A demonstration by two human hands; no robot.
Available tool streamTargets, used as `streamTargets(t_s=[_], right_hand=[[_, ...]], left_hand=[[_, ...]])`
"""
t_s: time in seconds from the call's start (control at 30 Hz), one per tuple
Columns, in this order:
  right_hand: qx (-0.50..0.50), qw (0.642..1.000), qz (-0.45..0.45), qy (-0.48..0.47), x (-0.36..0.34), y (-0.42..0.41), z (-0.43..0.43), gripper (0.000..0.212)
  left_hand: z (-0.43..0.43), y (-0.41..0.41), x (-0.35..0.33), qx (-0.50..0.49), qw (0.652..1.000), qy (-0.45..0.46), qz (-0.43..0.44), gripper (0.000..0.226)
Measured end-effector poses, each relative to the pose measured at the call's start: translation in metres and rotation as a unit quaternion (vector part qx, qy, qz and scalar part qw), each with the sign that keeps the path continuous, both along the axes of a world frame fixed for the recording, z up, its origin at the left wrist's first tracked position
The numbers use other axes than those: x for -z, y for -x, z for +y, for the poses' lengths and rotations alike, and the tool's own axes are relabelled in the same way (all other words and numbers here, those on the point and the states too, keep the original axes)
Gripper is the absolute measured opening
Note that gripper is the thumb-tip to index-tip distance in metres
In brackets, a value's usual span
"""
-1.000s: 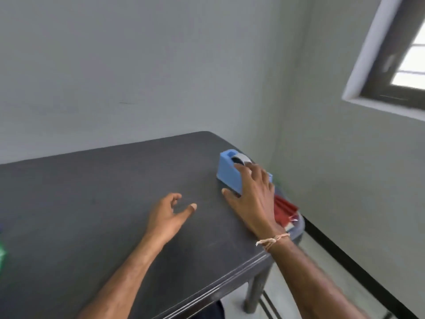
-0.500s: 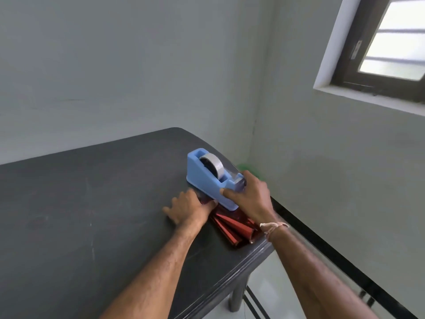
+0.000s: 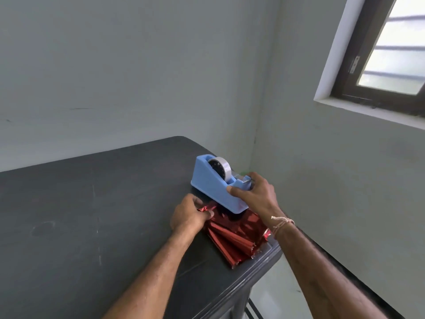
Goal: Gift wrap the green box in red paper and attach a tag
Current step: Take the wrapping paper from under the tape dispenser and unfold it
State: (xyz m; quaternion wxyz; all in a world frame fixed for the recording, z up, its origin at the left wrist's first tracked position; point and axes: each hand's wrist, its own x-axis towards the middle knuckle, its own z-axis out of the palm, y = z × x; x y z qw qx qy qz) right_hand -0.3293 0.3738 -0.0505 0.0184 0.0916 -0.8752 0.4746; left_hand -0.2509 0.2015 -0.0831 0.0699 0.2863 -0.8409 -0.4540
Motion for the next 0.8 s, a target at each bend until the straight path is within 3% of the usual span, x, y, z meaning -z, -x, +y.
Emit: streamTargets(t_s=[0.1,0.27,0.37,0.43,0.57,0.7,0.8], right_hand=[[0.001,1.000,0.003,0.000,0.005,-0.008,-0.005,0.056],[0.008,1.000,0.004,-0.018,0.014,-0.032,-0.019,0.056],[0.020,0.991,0.125,-0.037,0.011,-0.059,-0.040,0.071],[-0.044,0.976,0.211,-0.029,0.005,-0.089,-0.058,0.066],[-0.204,0.935,0.260,-0.129,0.011,-0.156,-0.111,0.067],[-0.367,0.903,0.158,-0.159,0.017,-0.178,-0.143,0.071],[-0.378,0.903,0.141,-0.147,0.027,-0.180,-0.160,0.042]], left_hand=[[-0.035,-0.021,-0.005,-0.019,0.984,-0.168,0.064,0.027],[-0.098,-0.091,-0.012,-0.091,0.957,-0.245,0.124,0.009],[-0.116,-0.130,-0.016,-0.145,0.939,-0.270,0.155,0.011],[-0.119,-0.143,-0.017,-0.162,0.929,-0.289,0.165,0.014],[-0.136,-0.185,-0.017,-0.202,0.909,-0.308,0.195,0.019],[-0.153,-0.213,-0.015,-0.230,0.895,-0.317,0.213,0.026],[-0.164,-0.234,-0.012,-0.241,0.892,-0.317,0.216,0.026]])
